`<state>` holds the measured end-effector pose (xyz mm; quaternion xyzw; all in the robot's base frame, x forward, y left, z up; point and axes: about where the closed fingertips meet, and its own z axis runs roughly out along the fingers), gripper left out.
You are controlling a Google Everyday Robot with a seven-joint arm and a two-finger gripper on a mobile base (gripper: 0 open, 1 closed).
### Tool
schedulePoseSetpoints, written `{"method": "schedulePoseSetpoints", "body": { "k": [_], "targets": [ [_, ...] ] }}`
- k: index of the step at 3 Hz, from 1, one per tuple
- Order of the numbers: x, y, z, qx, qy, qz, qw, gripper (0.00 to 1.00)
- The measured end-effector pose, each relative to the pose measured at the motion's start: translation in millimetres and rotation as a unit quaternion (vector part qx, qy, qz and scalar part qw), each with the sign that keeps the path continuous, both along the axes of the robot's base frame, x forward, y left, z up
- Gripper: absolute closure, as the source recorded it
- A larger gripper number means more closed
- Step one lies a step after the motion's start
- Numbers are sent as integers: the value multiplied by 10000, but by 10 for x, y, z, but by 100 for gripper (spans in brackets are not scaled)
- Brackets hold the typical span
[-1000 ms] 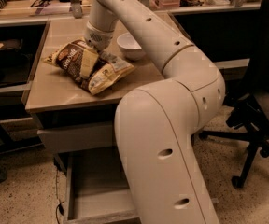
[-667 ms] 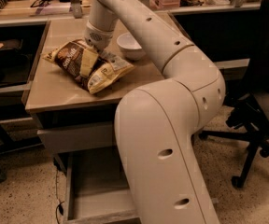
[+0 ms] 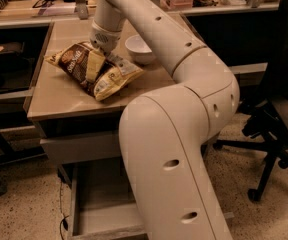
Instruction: Place brown chip bag into middle drawer
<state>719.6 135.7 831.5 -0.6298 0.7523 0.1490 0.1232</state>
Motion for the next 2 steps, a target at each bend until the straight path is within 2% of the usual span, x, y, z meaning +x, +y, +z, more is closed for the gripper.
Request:
{"method": "schedulePoseSetpoints", "body": {
  "k": [1, 2],
  "targets": [
    [10, -83, 140, 59, -189, -45, 9998, 100],
    [-194, -109, 316, 326, -445, -78, 9984, 100]
  ]
}}
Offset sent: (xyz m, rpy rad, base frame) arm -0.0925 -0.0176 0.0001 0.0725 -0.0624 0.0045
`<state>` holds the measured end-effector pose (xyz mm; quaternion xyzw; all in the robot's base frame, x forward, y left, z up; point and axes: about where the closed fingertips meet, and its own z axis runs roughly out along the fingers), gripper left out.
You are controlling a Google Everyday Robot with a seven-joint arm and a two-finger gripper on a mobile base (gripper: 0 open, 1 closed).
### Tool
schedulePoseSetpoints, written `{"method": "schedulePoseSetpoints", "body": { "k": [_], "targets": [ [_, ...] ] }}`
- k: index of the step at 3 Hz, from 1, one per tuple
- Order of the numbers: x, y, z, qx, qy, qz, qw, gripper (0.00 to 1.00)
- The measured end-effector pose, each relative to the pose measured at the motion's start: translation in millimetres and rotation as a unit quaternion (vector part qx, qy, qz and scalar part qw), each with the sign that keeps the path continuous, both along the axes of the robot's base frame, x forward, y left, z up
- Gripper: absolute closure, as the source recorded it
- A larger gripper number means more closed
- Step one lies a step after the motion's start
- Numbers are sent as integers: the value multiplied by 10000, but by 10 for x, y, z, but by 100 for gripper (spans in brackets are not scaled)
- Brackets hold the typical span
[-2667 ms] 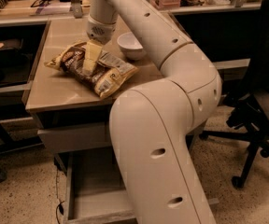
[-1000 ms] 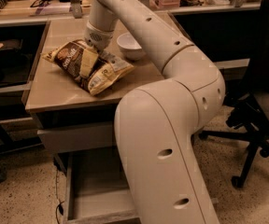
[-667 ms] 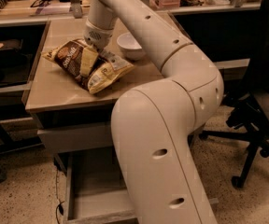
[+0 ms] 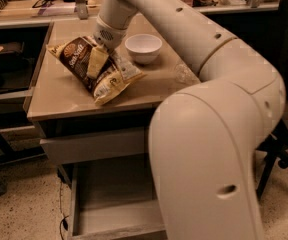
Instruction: Place brown chip bag into middle drawer
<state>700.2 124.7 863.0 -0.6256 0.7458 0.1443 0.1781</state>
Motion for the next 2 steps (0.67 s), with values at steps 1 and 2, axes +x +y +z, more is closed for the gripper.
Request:
{"method": "schedulePoseSetpoints", "body": {
  "k": [1, 2],
  "targets": [
    [-340, -33, 23, 176, -82, 13, 9998, 100],
    [-496, -10, -193, 35, 116, 117, 9999, 100]
  ]
}}
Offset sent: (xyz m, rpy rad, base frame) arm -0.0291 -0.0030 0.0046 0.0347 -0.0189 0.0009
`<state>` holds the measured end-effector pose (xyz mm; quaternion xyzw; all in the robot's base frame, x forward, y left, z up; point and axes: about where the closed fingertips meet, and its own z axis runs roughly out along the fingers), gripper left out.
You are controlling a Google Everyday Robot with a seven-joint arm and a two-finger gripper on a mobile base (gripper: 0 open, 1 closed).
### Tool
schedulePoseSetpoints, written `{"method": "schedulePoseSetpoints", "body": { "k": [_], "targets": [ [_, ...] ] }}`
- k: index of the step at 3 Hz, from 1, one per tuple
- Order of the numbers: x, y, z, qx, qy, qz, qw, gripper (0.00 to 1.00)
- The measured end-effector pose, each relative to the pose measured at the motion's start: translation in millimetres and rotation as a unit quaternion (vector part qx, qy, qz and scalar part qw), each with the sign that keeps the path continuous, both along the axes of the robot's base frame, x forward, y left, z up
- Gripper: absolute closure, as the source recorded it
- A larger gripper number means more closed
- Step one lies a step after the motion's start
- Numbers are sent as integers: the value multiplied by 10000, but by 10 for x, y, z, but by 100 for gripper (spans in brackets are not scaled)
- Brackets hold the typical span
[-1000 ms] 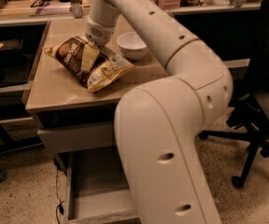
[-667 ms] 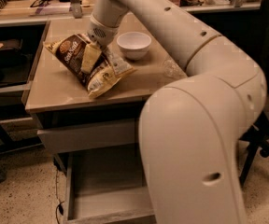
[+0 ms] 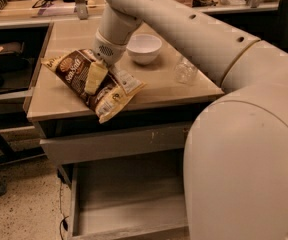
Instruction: Place brown chip bag into middle drawer
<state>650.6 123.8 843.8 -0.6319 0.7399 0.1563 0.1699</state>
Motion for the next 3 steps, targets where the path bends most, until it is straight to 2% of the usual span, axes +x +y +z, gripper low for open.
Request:
{"method": "schedulePoseSetpoints", "body": {
  "k": [1, 2, 3],
  "targets": [
    [-1, 0, 27, 1, 1, 0, 10000, 100],
    [-209, 28, 25, -11, 139, 95, 9999, 100],
    [-609, -26, 62, -10, 351, 6, 9994, 100]
  ]
}}
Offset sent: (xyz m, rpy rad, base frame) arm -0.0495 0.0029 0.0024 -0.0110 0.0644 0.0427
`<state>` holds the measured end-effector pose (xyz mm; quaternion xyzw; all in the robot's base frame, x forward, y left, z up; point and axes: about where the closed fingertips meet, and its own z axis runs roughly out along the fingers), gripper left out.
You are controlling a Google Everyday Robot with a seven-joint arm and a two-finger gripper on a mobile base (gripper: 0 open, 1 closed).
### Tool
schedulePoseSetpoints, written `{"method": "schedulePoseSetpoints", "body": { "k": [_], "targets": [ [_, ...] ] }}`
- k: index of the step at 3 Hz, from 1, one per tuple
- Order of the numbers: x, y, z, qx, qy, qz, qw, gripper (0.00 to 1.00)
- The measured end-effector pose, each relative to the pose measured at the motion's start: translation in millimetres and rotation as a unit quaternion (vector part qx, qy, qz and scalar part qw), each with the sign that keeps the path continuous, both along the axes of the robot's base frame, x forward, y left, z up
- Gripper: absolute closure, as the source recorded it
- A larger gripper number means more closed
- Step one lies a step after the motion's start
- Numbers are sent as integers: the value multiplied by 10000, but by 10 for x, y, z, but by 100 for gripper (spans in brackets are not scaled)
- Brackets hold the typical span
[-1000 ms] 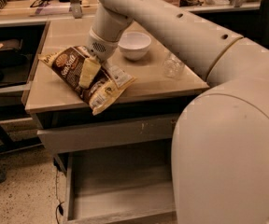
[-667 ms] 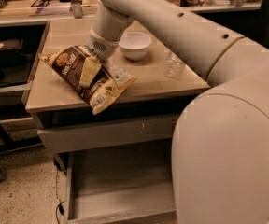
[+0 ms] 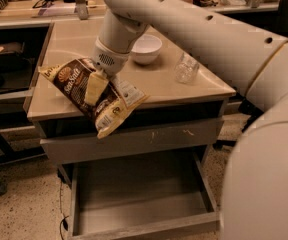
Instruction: Place brown chip bag into middle drawer
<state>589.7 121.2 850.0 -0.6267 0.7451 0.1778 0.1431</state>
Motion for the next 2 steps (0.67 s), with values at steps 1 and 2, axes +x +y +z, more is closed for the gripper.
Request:
{"method": "schedulePoseSetpoints", "body": {
  "k": [1, 2],
  "targets": [
    [-479, -118, 14, -68, 238, -215, 9995, 100],
    [-1019, -288, 6, -227, 466, -563, 9971, 100]
  ]
}}
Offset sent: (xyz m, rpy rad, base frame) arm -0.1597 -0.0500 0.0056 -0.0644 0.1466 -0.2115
